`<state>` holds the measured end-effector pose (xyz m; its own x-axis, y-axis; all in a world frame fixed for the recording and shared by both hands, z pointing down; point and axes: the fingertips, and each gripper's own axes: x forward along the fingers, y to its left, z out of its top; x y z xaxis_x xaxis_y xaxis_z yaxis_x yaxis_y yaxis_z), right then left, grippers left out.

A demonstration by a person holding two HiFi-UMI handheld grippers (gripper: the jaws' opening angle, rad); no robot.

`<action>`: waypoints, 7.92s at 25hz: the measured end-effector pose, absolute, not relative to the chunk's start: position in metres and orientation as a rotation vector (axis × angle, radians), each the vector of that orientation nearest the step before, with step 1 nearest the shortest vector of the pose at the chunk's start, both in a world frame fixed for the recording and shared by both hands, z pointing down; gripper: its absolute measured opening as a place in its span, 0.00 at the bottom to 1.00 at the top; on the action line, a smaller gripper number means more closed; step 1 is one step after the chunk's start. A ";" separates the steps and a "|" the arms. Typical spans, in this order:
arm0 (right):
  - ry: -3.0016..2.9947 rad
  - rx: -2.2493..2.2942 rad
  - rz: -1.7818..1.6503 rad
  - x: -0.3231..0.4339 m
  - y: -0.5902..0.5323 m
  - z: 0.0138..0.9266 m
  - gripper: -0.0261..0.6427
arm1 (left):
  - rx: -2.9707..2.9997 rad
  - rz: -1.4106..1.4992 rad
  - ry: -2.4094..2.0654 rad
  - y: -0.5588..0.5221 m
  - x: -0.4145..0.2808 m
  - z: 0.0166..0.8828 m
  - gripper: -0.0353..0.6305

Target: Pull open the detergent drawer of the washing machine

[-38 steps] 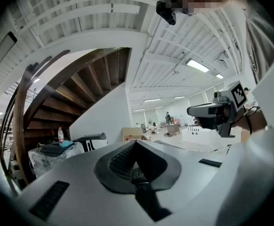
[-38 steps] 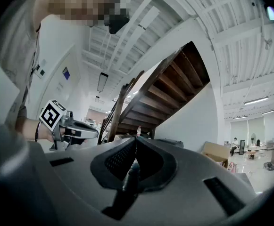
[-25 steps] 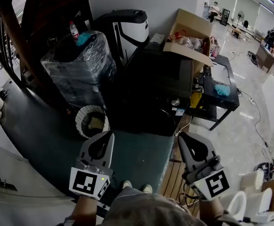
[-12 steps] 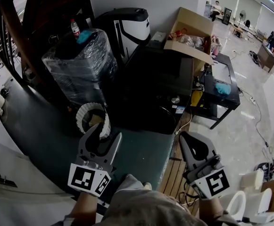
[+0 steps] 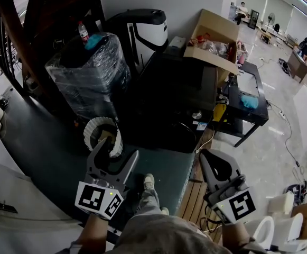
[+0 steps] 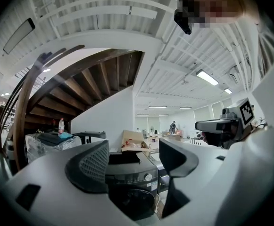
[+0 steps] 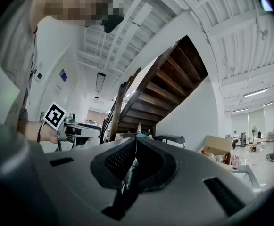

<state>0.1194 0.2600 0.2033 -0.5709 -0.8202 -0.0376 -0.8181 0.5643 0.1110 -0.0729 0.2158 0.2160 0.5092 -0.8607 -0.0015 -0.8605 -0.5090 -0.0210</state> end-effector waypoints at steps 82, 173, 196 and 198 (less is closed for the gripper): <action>-2.579 1.276 0.336 0.028 -0.217 0.471 0.09 | -3.616 1.650 1.807 -0.264 -0.082 0.652 0.68; -2.736 1.176 0.069 0.029 -0.152 0.305 0.08 | -3.117 -0.037 1.787 -0.167 -0.115 0.433 0.29; -2.804 1.337 -0.133 0.065 -0.120 0.213 0.09 | -2.798 -0.113 1.372 -0.157 -0.068 0.255 0.09; -2.807 1.333 -0.137 0.068 -0.116 0.210 0.09 | -2.784 -0.123 1.368 -0.154 -0.065 0.248 0.09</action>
